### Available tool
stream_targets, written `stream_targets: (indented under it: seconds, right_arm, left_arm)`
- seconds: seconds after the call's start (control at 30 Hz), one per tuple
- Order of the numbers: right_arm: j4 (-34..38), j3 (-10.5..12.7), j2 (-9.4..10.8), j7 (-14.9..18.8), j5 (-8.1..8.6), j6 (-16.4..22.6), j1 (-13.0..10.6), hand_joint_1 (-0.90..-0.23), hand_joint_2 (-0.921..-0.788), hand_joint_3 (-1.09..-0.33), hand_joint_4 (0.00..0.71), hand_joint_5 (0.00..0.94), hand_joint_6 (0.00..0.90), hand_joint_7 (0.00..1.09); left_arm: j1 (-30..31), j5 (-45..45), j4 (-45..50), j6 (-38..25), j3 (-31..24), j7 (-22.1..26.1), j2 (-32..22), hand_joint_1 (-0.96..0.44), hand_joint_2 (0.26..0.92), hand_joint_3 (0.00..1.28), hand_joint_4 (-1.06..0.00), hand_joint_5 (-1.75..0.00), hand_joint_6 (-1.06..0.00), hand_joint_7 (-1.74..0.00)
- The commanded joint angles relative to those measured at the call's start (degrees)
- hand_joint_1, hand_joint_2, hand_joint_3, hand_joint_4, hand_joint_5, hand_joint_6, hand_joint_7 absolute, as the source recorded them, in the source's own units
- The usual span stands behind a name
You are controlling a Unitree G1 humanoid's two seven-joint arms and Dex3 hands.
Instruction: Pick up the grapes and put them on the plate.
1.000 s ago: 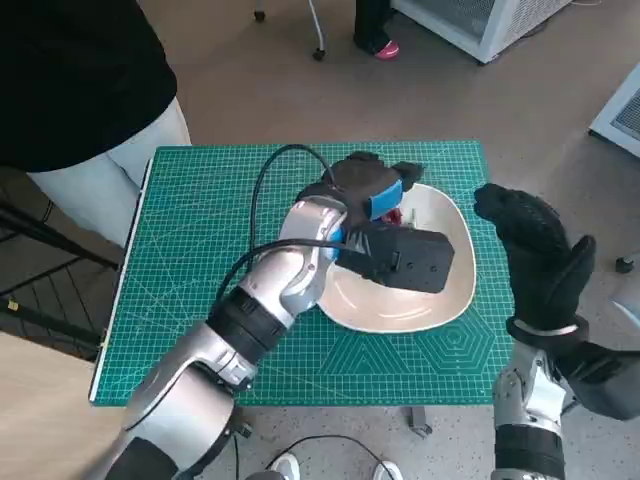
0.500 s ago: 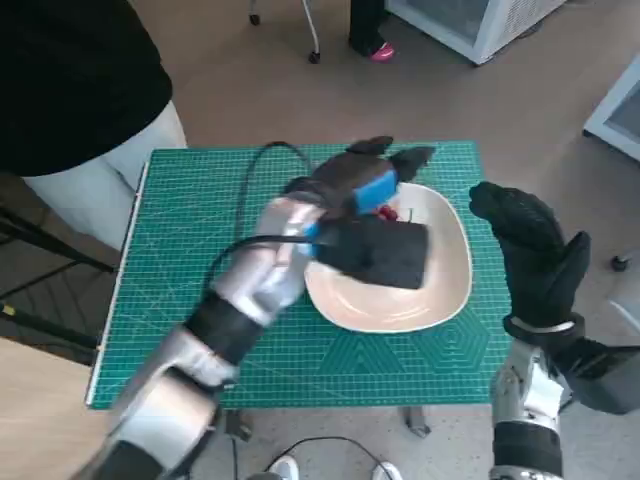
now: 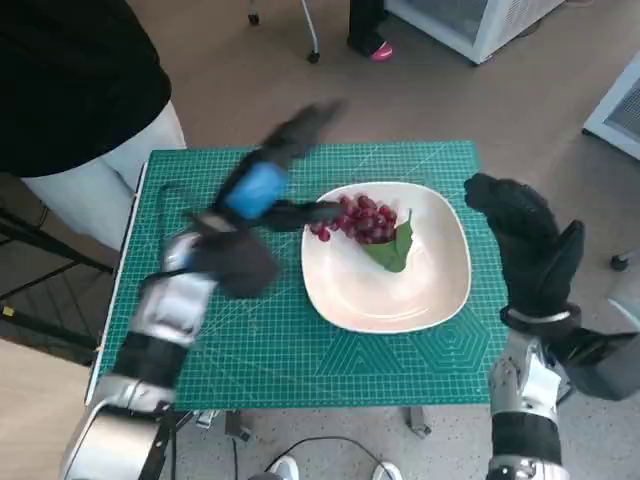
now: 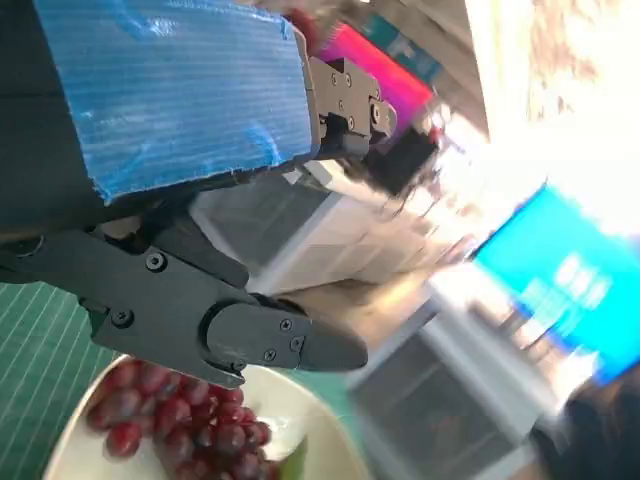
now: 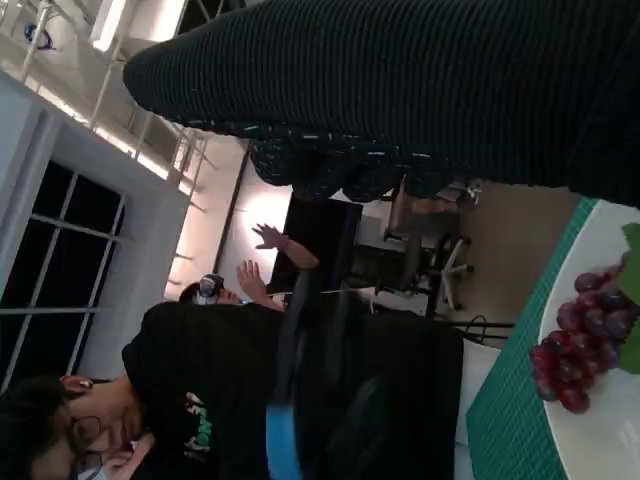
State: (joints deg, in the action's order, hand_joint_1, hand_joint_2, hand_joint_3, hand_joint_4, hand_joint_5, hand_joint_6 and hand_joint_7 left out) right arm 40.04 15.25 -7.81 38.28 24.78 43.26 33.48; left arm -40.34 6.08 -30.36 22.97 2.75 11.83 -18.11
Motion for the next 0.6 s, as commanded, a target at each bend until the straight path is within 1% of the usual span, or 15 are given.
stream_targets:
  seconds: [0.03,0.13,0.23,0.43,0.6]
  right_arm:
    - [1.7,-0.3,0.3,0.5,-0.67,0.7,0.0,-0.384,-0.921,-0.511,0.596,0.009,0.499,0.01]
    - [2.4,-0.3,0.3,0.7,-0.87,1.5,0.2,-0.391,-0.921,-0.501,0.602,0.009,0.507,0.01]
    - [2.9,-0.4,0.3,0.6,-1.04,2.0,0.4,-0.397,-0.921,-0.496,0.604,0.009,0.511,0.01]
    - [3.4,-0.5,0.1,0.4,-1.26,2.7,0.6,-0.408,-0.921,-0.494,0.606,0.007,0.514,0.01]
    - [3.7,-0.6,0.1,0.2,-1.41,3.1,0.6,-0.411,-0.921,-0.497,0.606,0.006,0.515,0.01]
  left_arm:
    - [6.3,-13.5,3.6,2.2,-5.6,8.3,0.8,-0.54,0.921,0.38,-0.13,0.0,-0.19,-0.01]
    - [12.5,-19.8,8.4,4.4,-8.9,11.3,1.2,-0.55,0.921,0.38,-0.1,-0.01,-0.17,-0.02]
    - [16.6,-21.2,12.1,6.0,-10.6,11.2,1.2,-0.54,0.921,0.37,-0.09,-0.01,-0.17,-0.03]
    - [21.8,-24.7,18.7,3.9,-12.2,11.6,2.0,-0.51,0.921,0.36,-0.1,-0.02,-0.19,-0.05]
    - [25.2,-26.8,23.2,2.0,-13.0,10.5,3.6,-0.46,0.921,0.32,-0.13,-0.03,-0.21,-0.06]
